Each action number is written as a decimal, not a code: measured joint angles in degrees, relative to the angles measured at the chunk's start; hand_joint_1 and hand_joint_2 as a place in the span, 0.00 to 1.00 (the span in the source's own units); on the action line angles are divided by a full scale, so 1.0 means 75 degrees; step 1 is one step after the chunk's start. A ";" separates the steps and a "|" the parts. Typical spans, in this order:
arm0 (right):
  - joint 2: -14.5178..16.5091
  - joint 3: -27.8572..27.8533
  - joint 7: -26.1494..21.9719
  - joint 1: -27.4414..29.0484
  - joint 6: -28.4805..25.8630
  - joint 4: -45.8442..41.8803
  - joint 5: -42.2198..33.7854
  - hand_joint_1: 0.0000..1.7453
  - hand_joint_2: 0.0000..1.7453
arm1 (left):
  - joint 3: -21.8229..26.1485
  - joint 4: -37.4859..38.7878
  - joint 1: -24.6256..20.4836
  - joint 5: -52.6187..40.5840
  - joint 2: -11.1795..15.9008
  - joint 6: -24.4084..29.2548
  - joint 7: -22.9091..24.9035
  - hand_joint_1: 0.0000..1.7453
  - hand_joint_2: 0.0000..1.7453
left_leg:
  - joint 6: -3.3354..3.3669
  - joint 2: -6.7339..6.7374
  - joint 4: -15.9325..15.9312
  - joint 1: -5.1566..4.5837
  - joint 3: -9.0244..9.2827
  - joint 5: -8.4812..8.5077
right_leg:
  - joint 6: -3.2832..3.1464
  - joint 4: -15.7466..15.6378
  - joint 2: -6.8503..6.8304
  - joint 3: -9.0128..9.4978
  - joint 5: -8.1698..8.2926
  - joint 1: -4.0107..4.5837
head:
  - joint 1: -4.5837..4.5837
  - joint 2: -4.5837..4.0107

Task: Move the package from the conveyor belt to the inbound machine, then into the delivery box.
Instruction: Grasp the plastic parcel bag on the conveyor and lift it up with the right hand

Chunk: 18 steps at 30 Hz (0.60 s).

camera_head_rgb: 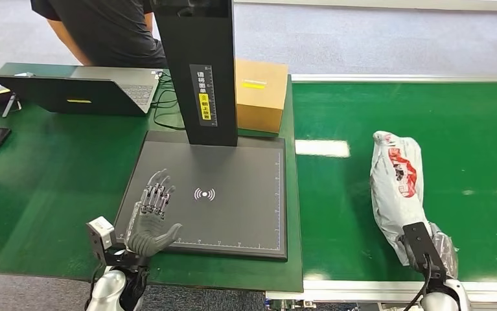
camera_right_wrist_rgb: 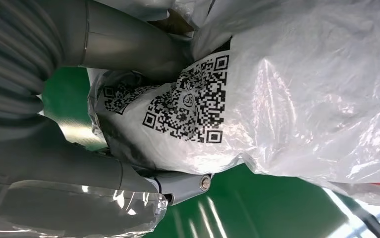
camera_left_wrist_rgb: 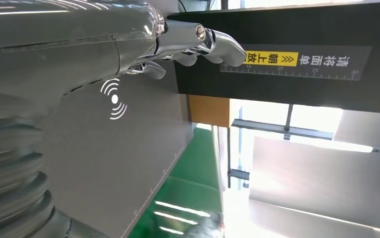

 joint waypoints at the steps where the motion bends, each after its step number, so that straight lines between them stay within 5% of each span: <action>1: 0.0026 0.0028 -0.0239 0.0023 -0.0118 -0.0174 -0.0069 1.00 1.00 | 0.0001 0.0001 -0.0004 0.0005 0.0000 0.0000 -0.0029 0.00 1.00 | 0.0000 0.0000 0.0000 0.0000 0.0000 0.0000 | 0.0000 0.0000 0.0000 -0.0001 0.0000 0.0000 | 0.0000 0.0000; 10: 0.0215 0.0603 -0.1886 0.0265 -0.0662 -0.1775 -0.0256 1.00 1.00 | -0.0002 0.0002 -0.0094 0.0015 0.0000 0.0022 -0.0200 0.00 1.00 | -0.0001 0.0000 -0.0002 0.0001 -0.0007 -0.0001 | 0.0002 0.0001 0.0000 -0.0008 -0.0004 0.0001 | -0.0001 0.0000; 18: -0.0110 0.1837 -0.2074 0.0332 0.0414 -0.2520 0.1354 1.00 1.00 | 0.0085 -0.0004 -0.0117 0.0362 0.0000 0.0156 -0.0535 0.00 1.00 | 0.0000 -0.0003 -0.0002 0.0001 -0.0016 0.0000 | 0.0005 0.0002 -0.0001 -0.0010 -0.0004 0.0000 | 0.0001 0.0000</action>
